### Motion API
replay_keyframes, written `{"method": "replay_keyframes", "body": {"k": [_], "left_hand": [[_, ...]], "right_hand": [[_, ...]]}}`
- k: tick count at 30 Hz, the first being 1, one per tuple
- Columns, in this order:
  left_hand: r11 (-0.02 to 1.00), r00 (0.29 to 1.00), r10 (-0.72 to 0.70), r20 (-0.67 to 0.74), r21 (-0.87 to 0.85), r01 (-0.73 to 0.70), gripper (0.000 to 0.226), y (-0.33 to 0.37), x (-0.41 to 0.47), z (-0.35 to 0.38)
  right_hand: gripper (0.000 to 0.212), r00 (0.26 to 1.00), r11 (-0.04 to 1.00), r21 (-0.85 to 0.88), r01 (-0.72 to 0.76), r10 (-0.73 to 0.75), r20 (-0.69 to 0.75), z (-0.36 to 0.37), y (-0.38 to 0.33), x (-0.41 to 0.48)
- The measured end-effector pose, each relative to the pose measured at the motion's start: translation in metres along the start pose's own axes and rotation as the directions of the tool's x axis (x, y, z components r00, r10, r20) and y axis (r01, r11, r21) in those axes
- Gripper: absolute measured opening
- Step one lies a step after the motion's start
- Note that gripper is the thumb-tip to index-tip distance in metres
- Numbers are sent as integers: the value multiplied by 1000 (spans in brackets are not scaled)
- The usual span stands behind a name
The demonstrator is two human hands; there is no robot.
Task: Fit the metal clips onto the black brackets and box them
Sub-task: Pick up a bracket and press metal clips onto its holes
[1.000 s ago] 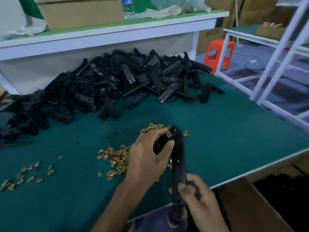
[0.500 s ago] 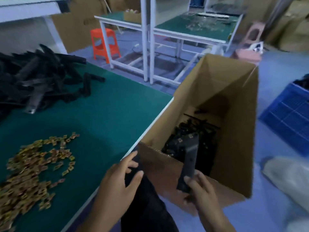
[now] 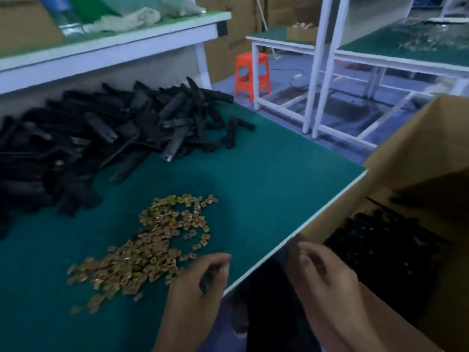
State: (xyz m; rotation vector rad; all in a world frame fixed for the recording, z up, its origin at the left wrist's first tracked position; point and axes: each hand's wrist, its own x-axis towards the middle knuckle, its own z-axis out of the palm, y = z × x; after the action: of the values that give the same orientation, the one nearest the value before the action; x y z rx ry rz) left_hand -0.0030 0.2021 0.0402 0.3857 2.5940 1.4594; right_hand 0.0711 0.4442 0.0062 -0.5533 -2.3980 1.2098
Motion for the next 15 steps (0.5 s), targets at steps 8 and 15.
{"method": "replay_keyframes", "body": {"k": [8,15], "left_hand": [[977,964,5,-266,205,51,16,-31,56,-81],[897,914,-34,-405,391,207,28,-80,165,-156]], "right_hand": [[23,867,945,11,327,-305,393,117,-89,46],[8,944,972,3,237,-231,236,136,-94,49]]}}
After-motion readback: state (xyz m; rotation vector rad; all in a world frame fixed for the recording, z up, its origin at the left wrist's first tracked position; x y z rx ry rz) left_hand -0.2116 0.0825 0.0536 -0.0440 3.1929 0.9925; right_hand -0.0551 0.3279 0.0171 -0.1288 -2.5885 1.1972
